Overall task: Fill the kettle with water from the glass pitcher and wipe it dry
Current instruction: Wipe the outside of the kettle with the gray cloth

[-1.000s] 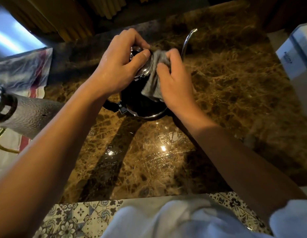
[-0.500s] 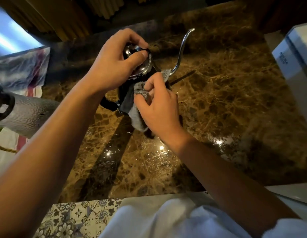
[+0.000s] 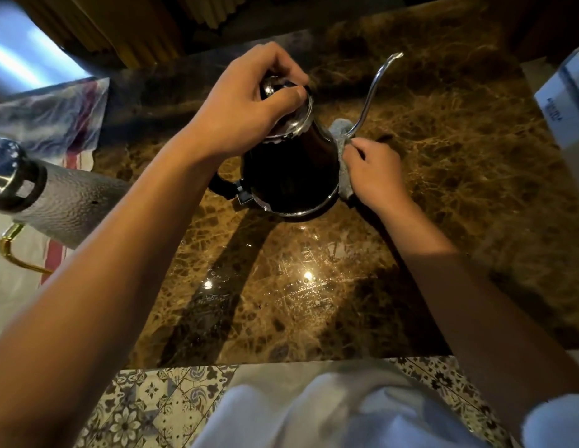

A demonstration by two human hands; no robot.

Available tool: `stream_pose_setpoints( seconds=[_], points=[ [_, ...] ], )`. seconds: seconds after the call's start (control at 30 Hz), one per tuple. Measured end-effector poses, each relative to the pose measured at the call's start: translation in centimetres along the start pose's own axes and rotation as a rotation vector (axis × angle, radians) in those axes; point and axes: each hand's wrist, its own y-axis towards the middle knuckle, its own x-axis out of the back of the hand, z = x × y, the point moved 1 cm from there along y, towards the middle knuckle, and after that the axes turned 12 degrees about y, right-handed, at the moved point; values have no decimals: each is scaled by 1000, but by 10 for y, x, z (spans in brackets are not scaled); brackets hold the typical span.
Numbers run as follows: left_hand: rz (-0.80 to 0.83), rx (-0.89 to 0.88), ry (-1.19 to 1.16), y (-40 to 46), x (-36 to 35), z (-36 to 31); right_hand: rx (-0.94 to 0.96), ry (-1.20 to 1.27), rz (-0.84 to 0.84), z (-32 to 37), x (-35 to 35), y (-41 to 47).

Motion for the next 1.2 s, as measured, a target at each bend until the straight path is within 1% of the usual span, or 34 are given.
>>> stream_pose_setpoints(
  seconds=[0.1, 0.17, 0.23, 0.3, 0.37, 0.47, 0.53, 0.6, 0.7, 0.83, 0.93, 1.03, 1.2],
  points=[
    [-51, -45, 79, 0, -4, -5, 15, 2, -31, 0, -3, -12],
    [-85, -49, 102, -1, -6, -5, 28, 52, -117, -5, -9, -39],
    [-94, -47, 109, -1, -7, -4, -1, 102, -165, -11, -19, -63],
    [-90, -45, 103, -1, -7, -3, -37, 122, -168, -15, -21, -68],
    [-82, -45, 102, 0, -6, -3, -59, 141, -153, -18, -14, -54],
    [-107, -45, 112, 0, -8, -4, -33, 77, -153, -12, -2, -33],
    [-142, -30, 132, -1, -11, -5, -43, 58, -145, -12, -6, -39],
    [-180, -8, 133, -2, -12, -5, -78, 102, -135, -15, -18, -61],
    [-218, 1, 122, -2, -13, -5, -15, 199, -144, -16, -37, -89],
    [-242, 15, 149, -3, -15, -6, 63, 194, -143, -12, -59, -100],
    [-255, 18, 151, -3, -16, -6, 41, 121, -100, 2, -82, -106],
    [-246, 13, 132, -3, -14, -6, 26, 111, -115, 9, -94, -106],
    [-233, -3, 106, -2, -11, -3, -67, 218, -181, -11, -65, -105]
  ],
)
